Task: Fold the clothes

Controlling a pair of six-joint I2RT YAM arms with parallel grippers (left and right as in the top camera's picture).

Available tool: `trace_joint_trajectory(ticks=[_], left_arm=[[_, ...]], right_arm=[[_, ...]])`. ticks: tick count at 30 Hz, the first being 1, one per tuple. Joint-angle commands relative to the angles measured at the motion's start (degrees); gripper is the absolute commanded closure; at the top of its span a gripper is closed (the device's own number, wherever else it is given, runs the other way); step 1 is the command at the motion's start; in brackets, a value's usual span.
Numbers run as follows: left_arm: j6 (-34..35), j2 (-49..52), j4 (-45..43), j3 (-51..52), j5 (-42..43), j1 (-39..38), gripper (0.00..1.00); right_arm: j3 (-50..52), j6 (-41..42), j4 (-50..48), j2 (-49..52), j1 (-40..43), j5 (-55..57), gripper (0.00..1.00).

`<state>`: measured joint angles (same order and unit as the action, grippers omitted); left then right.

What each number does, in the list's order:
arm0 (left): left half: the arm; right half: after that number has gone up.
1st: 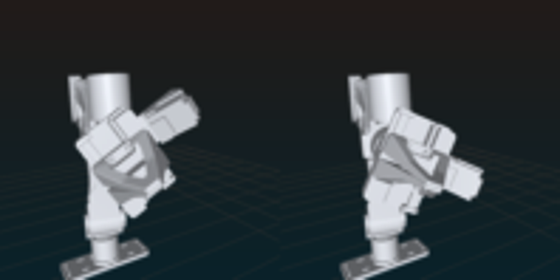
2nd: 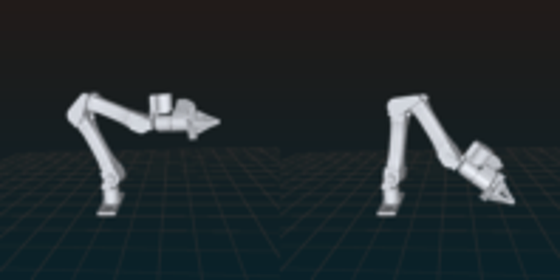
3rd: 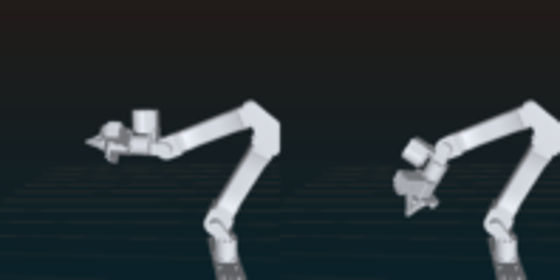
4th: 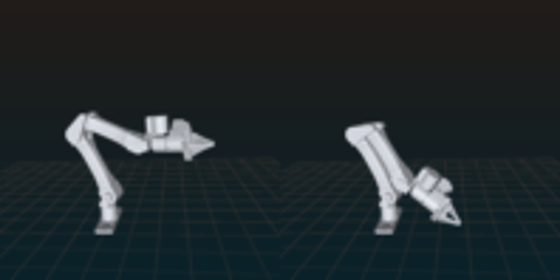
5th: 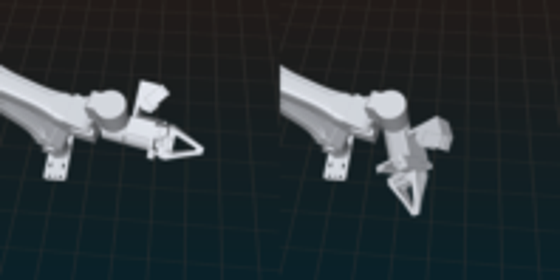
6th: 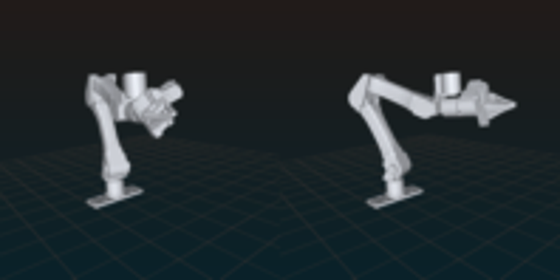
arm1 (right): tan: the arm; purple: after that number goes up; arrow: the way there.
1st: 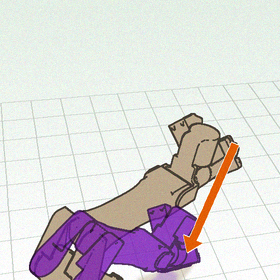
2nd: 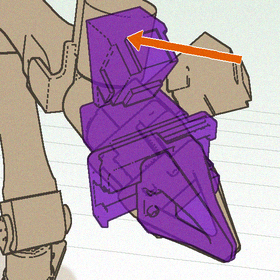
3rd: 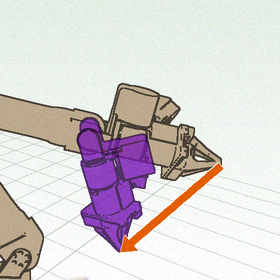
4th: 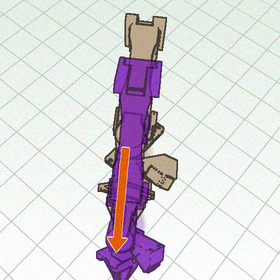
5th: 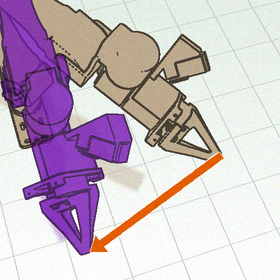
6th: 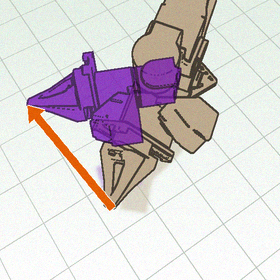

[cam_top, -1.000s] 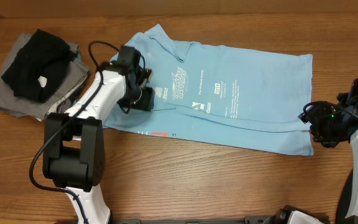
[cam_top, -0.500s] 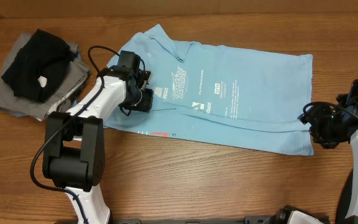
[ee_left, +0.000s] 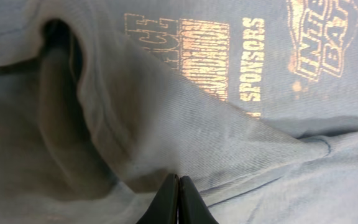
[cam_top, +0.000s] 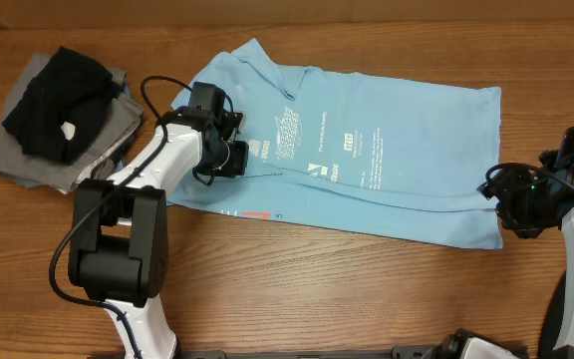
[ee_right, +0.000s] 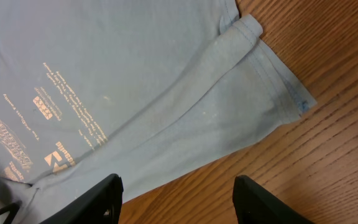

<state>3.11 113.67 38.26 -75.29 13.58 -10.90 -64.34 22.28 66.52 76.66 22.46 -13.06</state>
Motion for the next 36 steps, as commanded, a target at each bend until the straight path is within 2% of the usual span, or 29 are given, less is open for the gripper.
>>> trace_joint_trajectory(ticks=[1, 3, 4, 6, 10, 14, 23, 27, 29, 36], left_arm=[[1.2, 0.4, 0.8, -0.3, 2.6, 0.0, 0.96], [1.2, 0.4, 3.1, -0.7, 2.5, 0.0, 0.93], [1.2, 0.4, 4.0, -0.7, 2.6, 0.0, 0.79], [1.2, 0.4, 4.9, -0.7, 2.2, 0.0, 0.68], [1.2, 0.5, 4.8, -0.5, -0.5, 0.0, 0.64], [1.2, 0.5, 4.0, -0.3, -1.9, 0.0, 0.64], [1.2, 0.5, 0.5, 2.6, -2.1, 0.0, 0.74], [1.2, 0.5, 0.4, 2.8, -1.8, 0.0, 0.86], [1.2, 0.4, 0.5, 2.7, -0.5, 0.0, 0.96], [1.6, 0.0, 3.8, -3.1, 1.5, 0.0, 0.96]], right_arm=[[-1.2, -0.2, -0.4, -0.3, 0.1, 0.6, 0.39], [-1.2, -0.2, -0.5, -0.3, 0.1, 0.6, 0.39], [-1.2, -0.2, -0.5, -0.3, 0.1, 0.6, 0.39], [-1.2, -0.2, -0.4, -0.3, 0.1, 0.6, 0.39], [-1.2, -0.2, -0.8, -0.3, 0.1, 0.6, 0.39], [-1.2, -0.2, -0.9, -0.3, 0.1, 0.6, 0.38], [-1.2, -0.2, -0.6, -0.3, 0.1, 0.6, 0.38], [-1.2, -0.2, -0.6, -0.3, 0.1, 0.6, 0.39], [-1.2, -0.2, -0.6, -0.3, 0.1, 0.6, 0.39], [-1.2, -0.2, -0.6, -0.3, 0.1, 0.6, 0.39]])
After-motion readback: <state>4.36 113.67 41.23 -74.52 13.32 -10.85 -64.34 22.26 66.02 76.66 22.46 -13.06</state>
